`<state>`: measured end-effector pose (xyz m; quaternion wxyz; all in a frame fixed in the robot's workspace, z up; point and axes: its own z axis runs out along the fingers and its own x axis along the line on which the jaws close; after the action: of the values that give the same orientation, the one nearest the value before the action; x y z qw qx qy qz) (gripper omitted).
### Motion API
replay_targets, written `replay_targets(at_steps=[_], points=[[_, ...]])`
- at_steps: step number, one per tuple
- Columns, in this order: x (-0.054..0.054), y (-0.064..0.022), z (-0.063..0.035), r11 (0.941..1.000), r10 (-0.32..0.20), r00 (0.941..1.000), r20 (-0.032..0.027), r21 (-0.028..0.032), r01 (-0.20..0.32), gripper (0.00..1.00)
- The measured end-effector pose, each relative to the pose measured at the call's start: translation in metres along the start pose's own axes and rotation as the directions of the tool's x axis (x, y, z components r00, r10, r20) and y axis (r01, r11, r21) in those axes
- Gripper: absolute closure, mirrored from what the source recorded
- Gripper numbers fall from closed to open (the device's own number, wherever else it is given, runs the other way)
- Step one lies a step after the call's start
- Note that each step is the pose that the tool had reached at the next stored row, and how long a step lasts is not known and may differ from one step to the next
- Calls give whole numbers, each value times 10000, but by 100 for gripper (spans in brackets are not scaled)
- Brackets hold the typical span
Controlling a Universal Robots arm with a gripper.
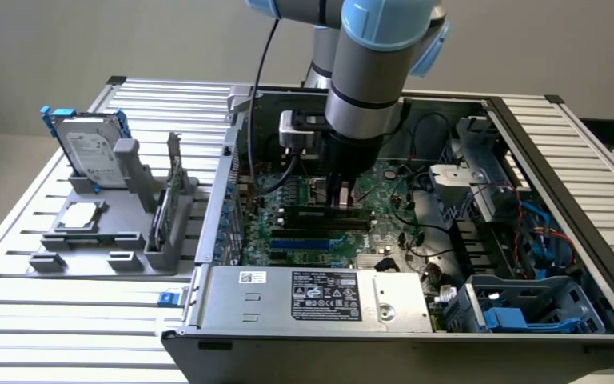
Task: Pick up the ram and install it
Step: 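Insert the ram into the slot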
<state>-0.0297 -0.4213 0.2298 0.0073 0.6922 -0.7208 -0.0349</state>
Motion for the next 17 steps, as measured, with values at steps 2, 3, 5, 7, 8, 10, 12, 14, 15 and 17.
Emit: replay_targets(at_steps=[2, 3, 5, 7, 8, 10, 12, 14, 15, 17], points=[[1, 9, 0, 10000, -5, 10000, -1, 33, 5, 85], [2, 14, 1, 10000, -7, 10000, -1, 59, 7, 85], [2, 20, 5, 9999, -13, 10000, 2, 131, 13, 85], [3, 23, 10, 9998, -18, 10000, 6, 216, 18, 85], [3, 26, 12, 9997, -19, 10000, 6, 242, 19, 85], [4, 32, 15, 9996, -20, 10000, 8, 266, 20, 85], [6, 39, 19, 9996, -21, 10000, 8, 277, 21, 85], [8, 46, 24, 9996, -21, 10000, 7, 286, 21, 85], [8, 47, 26, 9996, -22, 10000, 6, 290, 22, 85], [8, 47, 31, 9995, -24, 10000, 8, 301, 23, 85]])
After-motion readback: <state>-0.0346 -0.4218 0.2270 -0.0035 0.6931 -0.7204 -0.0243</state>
